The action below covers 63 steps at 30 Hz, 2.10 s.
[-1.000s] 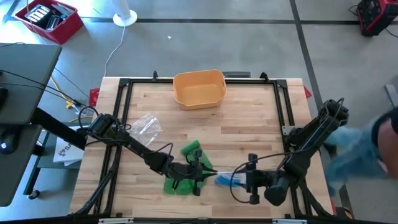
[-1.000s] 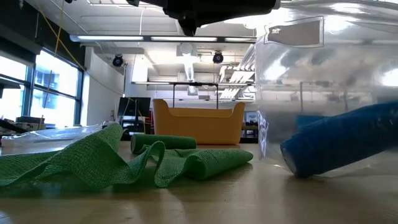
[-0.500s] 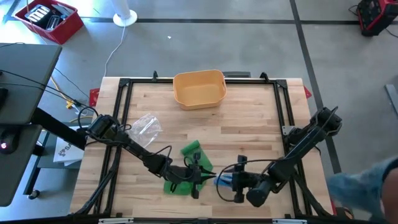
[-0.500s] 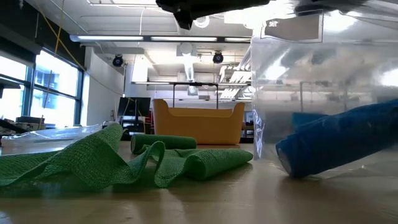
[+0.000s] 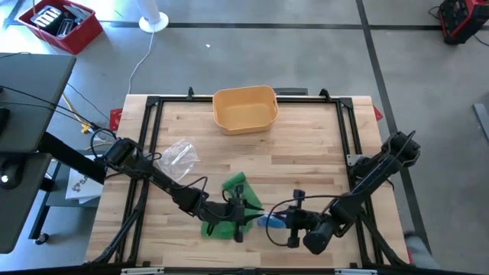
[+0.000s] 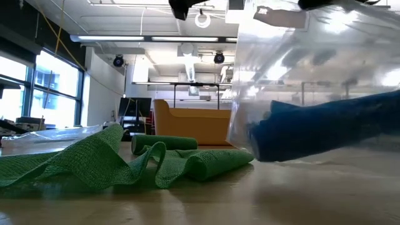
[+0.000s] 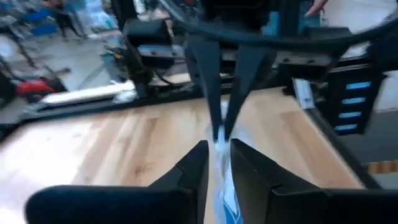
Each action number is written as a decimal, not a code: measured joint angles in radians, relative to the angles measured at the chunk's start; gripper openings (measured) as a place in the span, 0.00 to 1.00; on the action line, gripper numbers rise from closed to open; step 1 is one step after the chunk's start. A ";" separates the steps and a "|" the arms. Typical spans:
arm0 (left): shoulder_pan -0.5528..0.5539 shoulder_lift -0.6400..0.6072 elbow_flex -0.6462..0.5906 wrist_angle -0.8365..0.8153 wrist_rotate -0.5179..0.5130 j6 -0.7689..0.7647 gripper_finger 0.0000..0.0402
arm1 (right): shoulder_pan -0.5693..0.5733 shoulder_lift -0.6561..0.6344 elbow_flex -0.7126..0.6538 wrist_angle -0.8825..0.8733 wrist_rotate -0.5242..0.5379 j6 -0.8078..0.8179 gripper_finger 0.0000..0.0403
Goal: Roll bandage
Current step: Close the transparent zip bag containing the rolled blue bandage
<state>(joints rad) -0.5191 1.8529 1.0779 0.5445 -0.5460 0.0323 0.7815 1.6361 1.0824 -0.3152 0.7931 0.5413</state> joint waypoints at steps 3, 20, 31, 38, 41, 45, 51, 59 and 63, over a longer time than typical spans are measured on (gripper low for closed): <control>0.008 -0.001 -0.001 -0.037 0.022 -0.034 0.19 | 0.001 -0.001 0.000 0.001 0.001 -0.002 0.01; 0.062 0.005 -0.002 0.031 0.152 -0.119 0.16 | 0.000 -0.002 0.000 0.014 -0.011 -0.025 0.00; 0.027 -0.014 -0.002 -0.110 0.094 -0.126 0.38 | 0.000 -0.002 -0.001 0.012 -0.014 -0.026 0.00; 0.001 -0.021 0.000 -0.032 0.051 -0.056 0.33 | 0.000 -0.002 -0.001 -0.001 -0.016 -0.026 0.00; 0.009 -0.005 0.000 -0.006 0.054 -0.048 0.26 | 0.000 -0.002 -0.001 -0.001 -0.016 -0.026 0.00; 0.019 0.022 -0.001 0.009 0.055 -0.047 0.14 | 0.000 -0.002 -0.001 -0.001 -0.015 -0.026 0.00; 0.023 0.059 -0.001 0.107 0.106 0.024 0.01 | 0.002 -0.002 -0.001 -0.004 -0.021 -0.026 0.00; 0.028 0.088 -0.001 0.128 0.147 0.007 0.18 | 0.000 -0.002 -0.001 0.001 -0.020 -0.026 0.00; 0.028 0.076 0.000 0.128 0.129 0.005 0.29 | -0.001 -0.002 -0.001 0.000 -0.020 -0.026 0.00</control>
<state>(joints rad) -0.4911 1.9290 1.0775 0.6725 -0.4172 0.0372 0.7806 1.6344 1.0817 -0.3148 0.7731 0.5153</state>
